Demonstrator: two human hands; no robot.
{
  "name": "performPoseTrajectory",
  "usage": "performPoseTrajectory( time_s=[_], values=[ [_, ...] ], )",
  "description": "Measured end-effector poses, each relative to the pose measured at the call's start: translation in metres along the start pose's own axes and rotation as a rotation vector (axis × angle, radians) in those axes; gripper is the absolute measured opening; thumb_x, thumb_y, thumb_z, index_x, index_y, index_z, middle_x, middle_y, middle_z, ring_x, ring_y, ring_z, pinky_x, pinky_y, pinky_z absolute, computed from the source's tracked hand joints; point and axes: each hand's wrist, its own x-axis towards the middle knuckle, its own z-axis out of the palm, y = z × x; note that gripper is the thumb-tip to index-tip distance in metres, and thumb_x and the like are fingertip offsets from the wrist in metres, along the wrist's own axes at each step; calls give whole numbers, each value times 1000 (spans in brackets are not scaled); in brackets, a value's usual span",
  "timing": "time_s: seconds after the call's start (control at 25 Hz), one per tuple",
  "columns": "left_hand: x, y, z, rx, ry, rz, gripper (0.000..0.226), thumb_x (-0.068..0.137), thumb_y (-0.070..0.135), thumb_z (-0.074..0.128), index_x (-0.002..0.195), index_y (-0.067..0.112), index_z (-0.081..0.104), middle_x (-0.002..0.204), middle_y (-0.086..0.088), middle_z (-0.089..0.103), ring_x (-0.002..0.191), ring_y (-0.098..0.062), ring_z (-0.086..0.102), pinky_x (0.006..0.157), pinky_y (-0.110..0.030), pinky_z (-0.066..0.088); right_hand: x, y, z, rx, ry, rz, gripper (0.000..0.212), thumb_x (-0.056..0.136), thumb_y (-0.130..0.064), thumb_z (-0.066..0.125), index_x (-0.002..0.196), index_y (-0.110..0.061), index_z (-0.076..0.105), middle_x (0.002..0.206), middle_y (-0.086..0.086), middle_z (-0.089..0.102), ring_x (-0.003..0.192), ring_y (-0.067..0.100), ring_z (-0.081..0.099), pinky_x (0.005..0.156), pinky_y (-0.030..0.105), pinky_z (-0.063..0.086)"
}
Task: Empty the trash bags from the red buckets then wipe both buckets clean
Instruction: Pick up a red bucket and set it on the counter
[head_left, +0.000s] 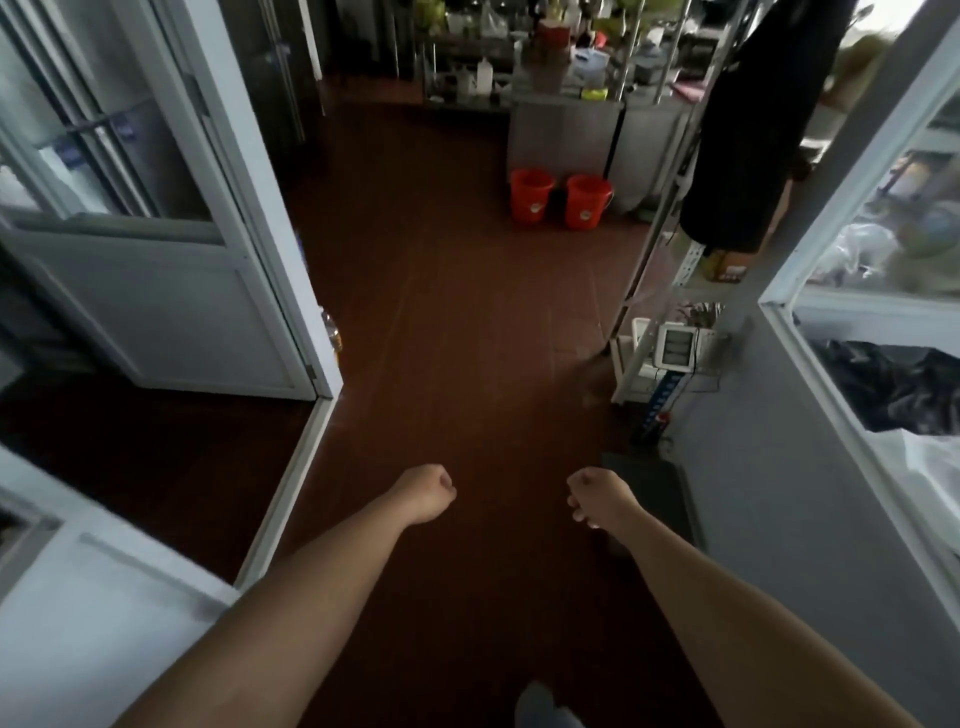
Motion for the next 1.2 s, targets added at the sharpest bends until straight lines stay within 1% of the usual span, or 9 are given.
performPoseTrajectory(
  time_s=[0.04, 0.16, 0.28, 0.4, 0.64, 0.84, 1.0, 1.12, 1.2],
  values=[
    [32, 13, -13, -4, -4, 6, 22, 98, 38, 56, 114, 25, 62, 109, 7, 59, 96, -12, 57, 81, -27, 45, 29, -8, -4, -47, -23, -30, 20, 105, -21, 48, 111, -11, 63, 98, 9, 70, 72, 19, 63, 57, 28, 48],
    [125, 50, -46, -30, 8, 12, 20, 99, 37, 55, 113, 24, 62, 108, 6, 59, 100, -14, 58, 85, -30, 48, 132, -65, -39, 16, 11, -91, 11, 100, -13, 52, 97, -11, 63, 87, 9, 68, 71, 20, 63, 62, 31, 51],
    [198, 88, -85, -100, 33, -33, 19, 97, 35, 54, 110, 24, 63, 108, 6, 62, 99, -13, 60, 86, -30, 50, 220, -107, -66, 5, -29, -10, 14, 102, -16, 52, 101, -8, 64, 93, 12, 70, 73, 21, 63, 60, 30, 47],
    [265, 114, -124, -149, 68, -69, 17, 96, 34, 54, 106, 26, 66, 103, 8, 65, 92, -10, 62, 75, -26, 48, 301, -160, -93, -10, -30, -27, 13, 99, -18, 55, 98, -8, 64, 95, 15, 73, 73, 22, 65, 61, 32, 48],
    [417, 127, -199, -112, 100, -172, 23, 98, 33, 51, 95, 15, 65, 98, -2, 70, 92, -21, 66, 78, -32, 52, 455, -257, -110, -42, -34, -26, 15, 95, -16, 56, 92, -4, 66, 88, 15, 73, 72, 23, 65, 65, 35, 49],
    [586, 140, -282, -113, 76, -124, 22, 98, 32, 53, 89, 16, 64, 93, -2, 71, 83, -22, 68, 77, -38, 56, 591, -354, -113, -69, 13, -6, 19, 96, -18, 55, 85, -6, 65, 79, 14, 71, 68, 25, 64, 60, 34, 47],
    [702, 169, -369, -44, 15, -77, 21, 96, 35, 55, 88, 18, 63, 91, 0, 71, 83, -21, 68, 79, -39, 58, 677, -443, -133, -112, 12, -6, 20, 98, -18, 51, 84, -11, 64, 76, 10, 70, 62, 20, 62, 54, 30, 43],
    [795, 197, -435, -38, 48, -38, 10, 95, 28, 56, 89, 22, 62, 91, 3, 72, 82, -16, 68, 77, -35, 57, 747, -513, -151, -120, 45, -17, 20, 96, -17, 50, 84, -12, 64, 71, 6, 69, 55, 15, 59, 52, 26, 42],
    [844, 212, -464, -21, 35, -27, 12, 96, 21, 52, 90, 25, 61, 90, 6, 73, 77, -12, 67, 69, -31, 57, 788, -547, -158, -159, 39, -13, 21, 94, -16, 48, 80, -15, 63, 72, 4, 71, 51, 12, 58, 50, 23, 44]
  ],
)
